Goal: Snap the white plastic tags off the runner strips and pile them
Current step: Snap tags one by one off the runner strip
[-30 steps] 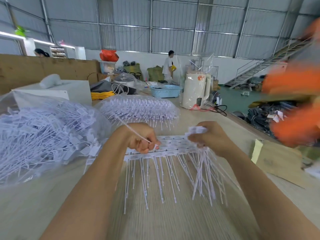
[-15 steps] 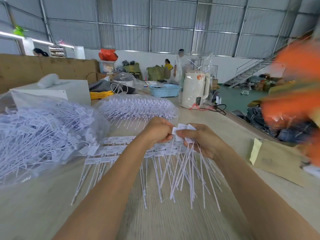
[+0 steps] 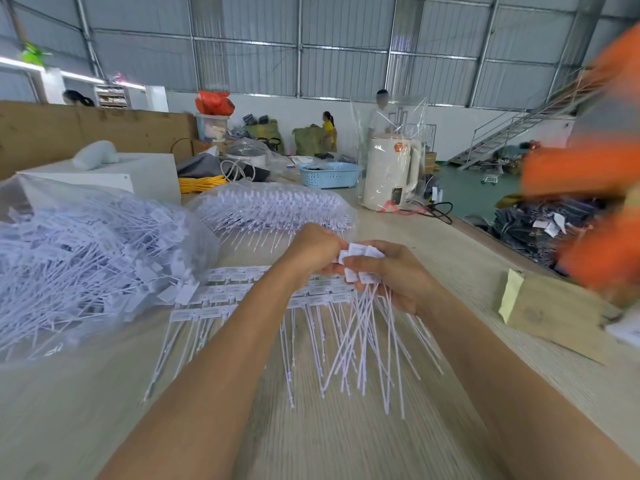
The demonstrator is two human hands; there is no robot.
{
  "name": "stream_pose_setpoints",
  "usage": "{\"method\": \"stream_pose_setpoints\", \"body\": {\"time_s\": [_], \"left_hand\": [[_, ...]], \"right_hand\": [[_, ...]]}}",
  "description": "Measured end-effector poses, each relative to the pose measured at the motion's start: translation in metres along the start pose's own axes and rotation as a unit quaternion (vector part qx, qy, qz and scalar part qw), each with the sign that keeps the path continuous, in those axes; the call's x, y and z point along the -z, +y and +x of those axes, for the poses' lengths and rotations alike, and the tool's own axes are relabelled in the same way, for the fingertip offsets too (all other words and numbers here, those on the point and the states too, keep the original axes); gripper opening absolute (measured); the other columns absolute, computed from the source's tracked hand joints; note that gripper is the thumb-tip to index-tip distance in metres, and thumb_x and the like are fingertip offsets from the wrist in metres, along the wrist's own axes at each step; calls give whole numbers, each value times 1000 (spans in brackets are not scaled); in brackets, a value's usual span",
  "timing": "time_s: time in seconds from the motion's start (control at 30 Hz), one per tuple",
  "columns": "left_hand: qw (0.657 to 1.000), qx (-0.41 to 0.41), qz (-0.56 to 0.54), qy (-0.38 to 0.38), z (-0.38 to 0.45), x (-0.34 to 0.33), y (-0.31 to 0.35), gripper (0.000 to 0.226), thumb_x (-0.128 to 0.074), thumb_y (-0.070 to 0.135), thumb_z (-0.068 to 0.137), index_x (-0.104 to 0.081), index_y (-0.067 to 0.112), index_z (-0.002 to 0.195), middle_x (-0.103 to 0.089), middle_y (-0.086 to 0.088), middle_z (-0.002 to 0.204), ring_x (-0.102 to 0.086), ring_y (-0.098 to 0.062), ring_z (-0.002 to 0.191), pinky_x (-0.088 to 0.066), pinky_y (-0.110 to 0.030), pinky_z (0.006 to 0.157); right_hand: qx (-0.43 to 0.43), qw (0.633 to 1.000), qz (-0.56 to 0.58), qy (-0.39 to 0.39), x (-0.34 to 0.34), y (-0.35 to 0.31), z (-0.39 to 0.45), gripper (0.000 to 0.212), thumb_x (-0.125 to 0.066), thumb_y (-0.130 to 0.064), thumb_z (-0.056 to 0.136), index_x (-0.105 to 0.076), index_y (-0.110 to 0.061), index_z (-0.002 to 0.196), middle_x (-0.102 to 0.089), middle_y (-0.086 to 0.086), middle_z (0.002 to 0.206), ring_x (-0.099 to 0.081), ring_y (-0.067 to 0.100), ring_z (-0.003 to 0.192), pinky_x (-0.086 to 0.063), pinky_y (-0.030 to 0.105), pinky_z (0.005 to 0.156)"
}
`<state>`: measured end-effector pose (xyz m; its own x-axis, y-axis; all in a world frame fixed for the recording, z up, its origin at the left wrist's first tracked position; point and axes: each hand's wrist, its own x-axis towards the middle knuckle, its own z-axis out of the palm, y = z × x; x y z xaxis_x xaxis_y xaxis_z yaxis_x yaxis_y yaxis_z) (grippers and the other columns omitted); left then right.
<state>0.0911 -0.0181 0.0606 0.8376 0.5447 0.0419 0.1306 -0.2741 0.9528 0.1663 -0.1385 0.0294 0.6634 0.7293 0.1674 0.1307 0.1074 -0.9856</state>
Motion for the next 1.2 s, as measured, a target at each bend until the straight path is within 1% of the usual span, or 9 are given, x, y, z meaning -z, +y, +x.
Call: {"method": "stream_pose_setpoints", "body": {"time_s": [0.13, 0.23, 0.33, 0.47, 0.57, 0.7, 0.87, 1.07, 1.2], "left_hand": [[1000, -6, -16, 0, -1, 2, 4, 26, -53, -7, 84, -66, 12, 70, -64, -6, 70, -57, -11, 49, -53, -20, 56], [1000, 10, 11, -11, -2, 1, 7, 8, -58, 19, 90, -61, 13, 95, -64, -6, 90, -63, -15, 70, -52, -31, 77], [988, 50, 89, -112, -7, 0, 4, 55, -63, 51, 83, -50, 10, 118, -63, -7, 107, -64, -19, 93, -50, -38, 90], [953, 30, 86, -287, -20, -23, -3, 38, -74, 18, 79, -59, 0, 108, -70, -9, 90, -68, -21, 82, -57, -37, 81], [963, 9, 87, -256, -21, -38, -6, 19, -62, -4, 84, -53, -3, 100, -59, -11, 66, -54, -18, 48, -51, -32, 59], [964, -5, 142, -225, -22, -32, -12, 10, -49, 11, 96, -44, 6, 90, -45, -5, 61, -37, -12, 42, -36, -25, 46], [959, -10, 171, -225, -26, -23, -23, 27, -47, 28, 98, -38, 13, 77, -43, -2, 61, -38, -10, 46, -35, -21, 44], [982, -17, 123, -144, -27, -19, -29, 30, -46, 32, 98, -38, 17, 75, -45, -1, 63, -39, -8, 44, -34, -19, 43], [986, -40, 109, -122, -34, -18, -28, 30, -47, 29, 98, -40, 19, 71, -47, -2, 63, -40, -8, 44, -34, -18, 41]], "right_hand": [[19, 999, 29, -4, 1, -3, -1, 13, -65, 1, 83, -60, 7, 73, -58, 11, 59, -54, 17, 52, -41, 17, 44], [20, 997, 68, 34, 3, -3, 2, 13, -65, 1, 82, -57, 8, 74, -57, 9, 59, -52, 16, 50, -40, 19, 46], [-19, 983, 128, 127, 6, -3, 8, 9, -70, -3, 78, -64, 3, 81, -60, 9, 64, -53, 18, 52, -41, 27, 52], [-22, 966, 165, 196, 8, 0, 11, 17, -72, -7, 79, -66, 4, 92, -65, 11, 68, -61, 18, 49, -51, 26, 49], [-5, 972, 143, 185, 11, -1, 10, 29, -73, -9, 79, -65, 9, 101, -64, 12, 71, -59, 19, 49, -48, 26, 47], [-7, 987, -12, 162, 18, -5, 6, 31, -75, -34, 78, -66, -5, 84, -61, 0, 60, -57, 10, 48, -44, 18, 47], [90, 984, -111, 107, 15, -11, -2, 41, -51, -51, 89, -68, -18, 107, -69, -12, 102, -61, -12, 81, -45, 8, 66], [76, 986, -138, 56, -2, -12, -3, 49, -37, -50, 96, -64, -15, 118, -64, 2, 121, -58, 17, 112, -44, 35, 93], [150, 972, -174, 52, -12, -5, -5, 29, -56, -29, 94, -63, -2, 86, -64, 10, 78, -58, 18, 73, -47, 35, 72]]}}
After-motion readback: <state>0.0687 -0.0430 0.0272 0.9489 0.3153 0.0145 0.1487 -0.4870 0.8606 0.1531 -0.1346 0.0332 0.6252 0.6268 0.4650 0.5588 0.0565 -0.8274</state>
